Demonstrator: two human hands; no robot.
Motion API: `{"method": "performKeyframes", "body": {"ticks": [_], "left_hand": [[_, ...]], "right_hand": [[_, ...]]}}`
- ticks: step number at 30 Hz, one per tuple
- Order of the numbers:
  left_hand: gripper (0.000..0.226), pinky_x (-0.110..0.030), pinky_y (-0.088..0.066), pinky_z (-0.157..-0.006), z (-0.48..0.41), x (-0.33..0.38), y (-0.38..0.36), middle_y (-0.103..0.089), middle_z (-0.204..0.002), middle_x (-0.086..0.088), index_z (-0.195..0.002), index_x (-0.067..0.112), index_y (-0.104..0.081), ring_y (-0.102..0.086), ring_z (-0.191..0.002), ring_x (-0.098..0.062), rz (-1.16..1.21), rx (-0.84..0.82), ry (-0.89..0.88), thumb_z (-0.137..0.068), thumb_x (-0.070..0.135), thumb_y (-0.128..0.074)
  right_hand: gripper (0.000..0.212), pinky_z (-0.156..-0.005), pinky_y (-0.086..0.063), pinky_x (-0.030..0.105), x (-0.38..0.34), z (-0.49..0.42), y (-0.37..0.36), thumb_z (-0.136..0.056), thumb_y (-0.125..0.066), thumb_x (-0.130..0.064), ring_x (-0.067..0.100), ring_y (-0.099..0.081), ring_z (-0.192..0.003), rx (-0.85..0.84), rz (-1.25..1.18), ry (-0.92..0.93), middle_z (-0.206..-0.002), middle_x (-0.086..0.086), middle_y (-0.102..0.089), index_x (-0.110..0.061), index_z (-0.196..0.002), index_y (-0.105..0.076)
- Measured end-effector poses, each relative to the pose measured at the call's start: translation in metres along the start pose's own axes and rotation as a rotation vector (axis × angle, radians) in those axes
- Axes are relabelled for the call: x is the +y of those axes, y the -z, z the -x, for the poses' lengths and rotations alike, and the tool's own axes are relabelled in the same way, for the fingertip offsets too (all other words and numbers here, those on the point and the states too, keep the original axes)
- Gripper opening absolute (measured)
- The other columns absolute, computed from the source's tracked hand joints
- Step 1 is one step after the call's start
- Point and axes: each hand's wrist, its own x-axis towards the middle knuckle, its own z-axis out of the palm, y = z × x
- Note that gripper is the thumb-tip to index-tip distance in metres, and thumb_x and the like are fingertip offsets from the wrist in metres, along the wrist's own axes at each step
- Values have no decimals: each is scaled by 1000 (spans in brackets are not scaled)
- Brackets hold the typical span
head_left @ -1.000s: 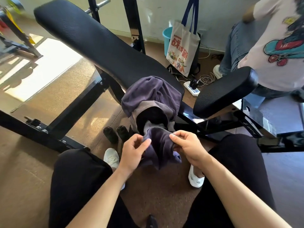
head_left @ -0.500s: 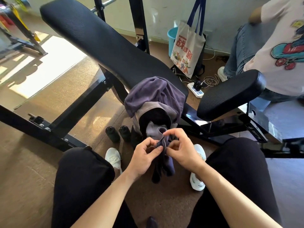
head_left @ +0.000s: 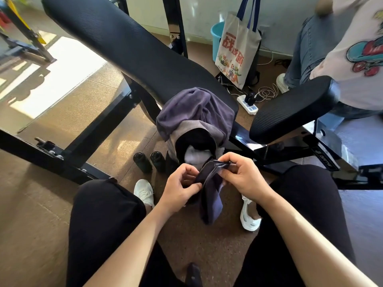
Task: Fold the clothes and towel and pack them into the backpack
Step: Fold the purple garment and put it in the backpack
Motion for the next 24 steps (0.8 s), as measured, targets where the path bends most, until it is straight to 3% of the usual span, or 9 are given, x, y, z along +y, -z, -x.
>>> {"method": "performKeyframes", "body": {"ticks": [2,6,12,17,20,24], "left_hand": [[34,-25,-54,-85,1,-6,0,-67,-96,7,-105,14,-60,-66,-90,-7,-60,-19,-23,-75,11,-76],[49,-24,-51,-91,2,-11,-7,-67,-111,14,-120,25,-61,-66,-107,-12,-124,-29,-76,-76,15,-80],[37,-46,-56,-81,-4,-20,-28,-69,-104,0,-115,20,-65,-67,-96,-20,-141,98,-136,-80,8,-66],[38,-31,-52,-89,-14,-33,-32,-70,-104,2,-112,18,-68,-66,-100,-15,-173,170,-127,-82,-1,-55],[44,-21,-48,-82,-17,-46,-32,-70,-96,12,-104,27,-68,-65,-90,-3,-227,169,-20,-81,-10,-59],[41,-17,-44,-73,-16,-63,-28,-69,-83,15,-94,30,-69,-63,-80,-5,-354,77,82,-76,-7,-68]], "right_hand": [[12,-60,-55,31,-4,2,3,-93,-67,4,18,-63,-62,23,-44,5,-77,12,-65,-7,-97,-64],[16,-61,-54,34,-14,5,7,-93,-67,4,18,-64,-66,40,-111,40,-81,2,-67,-11,-98,-65],[33,-64,-55,38,-32,9,7,-93,-67,3,19,-66,-70,78,-131,100,-85,1,-69,-30,-93,-68],[36,-63,-55,30,-43,18,12,-93,-64,8,15,-67,-70,116,-154,142,-84,1,-69,-28,-93,-68],[29,-65,-57,31,-48,19,19,-92,-63,11,20,-66,-70,147,-194,167,-83,5,-68,-18,-97,-65],[28,-71,-58,31,-51,19,26,-91,-65,5,19,-67,-75,162,-219,186,-85,1,-70,-23,-96,-67]]}}
